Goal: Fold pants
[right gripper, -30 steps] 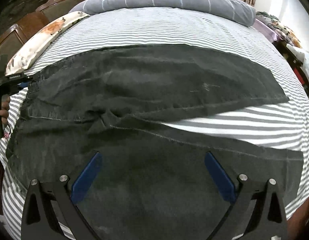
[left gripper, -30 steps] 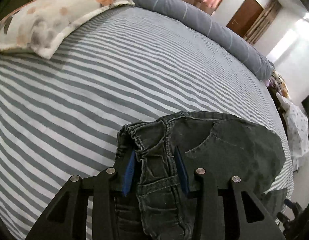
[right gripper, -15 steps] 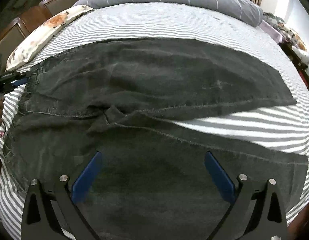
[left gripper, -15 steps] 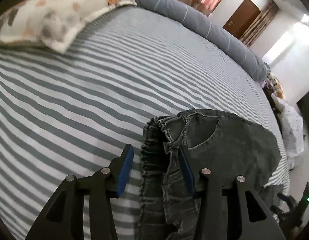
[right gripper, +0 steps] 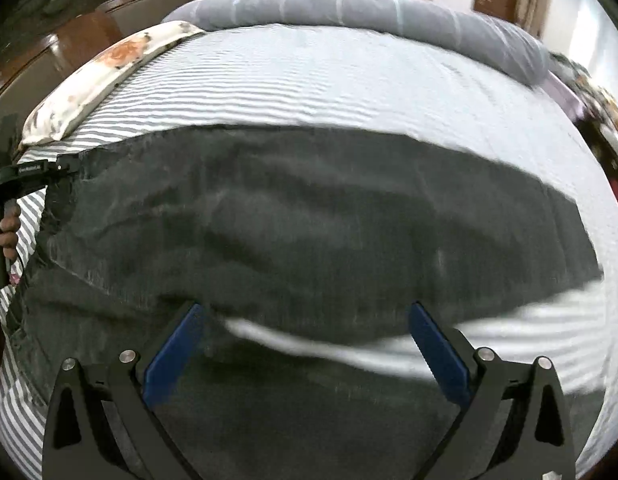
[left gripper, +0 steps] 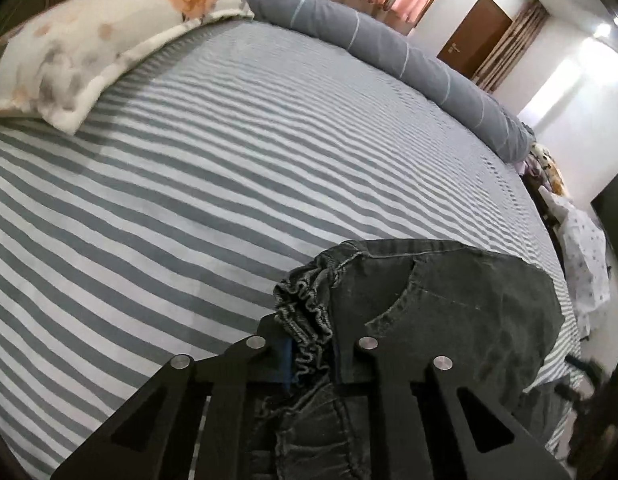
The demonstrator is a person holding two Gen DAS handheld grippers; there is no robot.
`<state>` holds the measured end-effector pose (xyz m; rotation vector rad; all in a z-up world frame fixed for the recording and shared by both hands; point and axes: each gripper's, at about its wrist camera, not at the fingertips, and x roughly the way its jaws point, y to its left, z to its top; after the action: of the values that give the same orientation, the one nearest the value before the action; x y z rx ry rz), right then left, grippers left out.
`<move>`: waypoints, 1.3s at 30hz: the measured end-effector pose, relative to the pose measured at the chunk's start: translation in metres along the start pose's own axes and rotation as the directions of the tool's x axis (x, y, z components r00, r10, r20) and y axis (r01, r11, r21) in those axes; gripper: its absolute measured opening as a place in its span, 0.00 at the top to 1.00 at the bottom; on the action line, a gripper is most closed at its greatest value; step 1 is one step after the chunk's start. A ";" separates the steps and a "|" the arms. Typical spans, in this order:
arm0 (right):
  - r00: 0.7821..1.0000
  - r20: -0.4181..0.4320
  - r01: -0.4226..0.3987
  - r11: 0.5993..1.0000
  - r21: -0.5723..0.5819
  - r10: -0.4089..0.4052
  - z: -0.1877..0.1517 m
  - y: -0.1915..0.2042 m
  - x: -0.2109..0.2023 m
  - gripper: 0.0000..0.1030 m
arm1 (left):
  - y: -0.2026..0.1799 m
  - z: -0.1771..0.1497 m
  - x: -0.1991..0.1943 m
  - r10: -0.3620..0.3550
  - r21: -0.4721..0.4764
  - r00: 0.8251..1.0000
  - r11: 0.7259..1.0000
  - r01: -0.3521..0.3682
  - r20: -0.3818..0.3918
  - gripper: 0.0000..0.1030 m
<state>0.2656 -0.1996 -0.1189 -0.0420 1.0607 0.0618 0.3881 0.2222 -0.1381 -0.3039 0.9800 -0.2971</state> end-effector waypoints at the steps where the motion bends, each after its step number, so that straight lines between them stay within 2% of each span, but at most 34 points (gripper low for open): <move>1: 1.000 0.001 -0.016 1.000 -0.026 0.016 0.011 -0.001 0.003 0.02 | -0.005 0.000 -0.002 0.011 0.021 1.000 1.000 -0.011 0.003 0.88; 7: 0.997 -0.001 -0.076 0.974 -0.215 0.077 0.072 0.003 0.021 0.03 | -0.020 0.003 -0.030 -0.027 0.033 0.998 0.999 0.025 0.060 0.89; 11: 0.992 -0.052 -0.129 0.935 -0.331 0.118 0.114 0.016 0.042 0.04 | -0.025 -0.003 -0.054 -0.077 0.029 0.991 0.997 0.074 0.110 0.89; 13: 0.982 -0.089 -0.189 0.915 -0.358 0.168 0.133 0.024 0.052 0.07 | -0.028 -0.005 -0.063 -0.098 0.031 0.987 0.995 0.095 0.127 0.89; 18: 0.946 -0.187 -0.321 0.837 -0.444 0.263 0.178 0.056 0.081 0.13 | -0.035 -0.005 -0.072 -0.107 0.047 0.984 0.994 0.102 0.142 0.89; 22: 0.901 -0.303 -0.429 0.740 -0.518 0.310 0.196 0.096 0.104 0.16 | -0.038 -0.004 -0.077 -0.110 0.053 0.982 0.993 0.103 0.154 0.89; 25: 0.858 -0.400 -0.506 0.654 -0.563 0.321 0.195 0.120 0.117 0.23 | -0.038 -0.006 -0.079 -0.109 0.052 0.981 0.993 0.102 0.158 0.89; 26: 0.846 -0.431 -0.526 0.628 -0.574 0.315 0.195 0.126 0.123 0.31 | -0.039 -0.006 -0.080 -0.108 0.052 0.981 0.994 0.101 0.161 0.89; 28: 0.824 -0.478 -0.555 0.606 -0.570 0.305 0.196 0.129 0.132 0.36 | -0.039 -0.007 -0.081 -0.109 0.048 0.980 0.994 0.102 0.165 0.89; 31: 0.808 -0.525 -0.564 0.606 -0.562 0.265 0.199 0.115 0.150 0.42 | -0.038 -0.007 -0.082 -0.112 0.043 0.978 0.993 0.106 0.173 0.89; 35: 0.795 -0.563 -0.544 0.679 -0.493 0.227 0.206 0.070 0.172 0.50 | -0.037 -0.007 -0.081 -0.111 0.050 0.979 0.993 0.104 0.171 0.89; 37: 0.798 -0.565 -0.519 0.718 -0.464 0.211 0.205 0.044 0.177 0.59 | -0.039 -0.009 -0.080 -0.105 0.055 0.980 0.994 0.097 0.167 0.89; 39: 0.808 -0.557 -0.490 0.747 -0.450 0.194 0.201 0.020 0.179 0.76 | -0.040 -0.008 -0.078 -0.097 0.057 0.982 0.994 0.088 0.163 0.89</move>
<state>0.5258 -0.1616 -0.1771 -0.4311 1.5102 0.7688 0.3359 0.2141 -0.0674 -0.3246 0.7944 -0.3742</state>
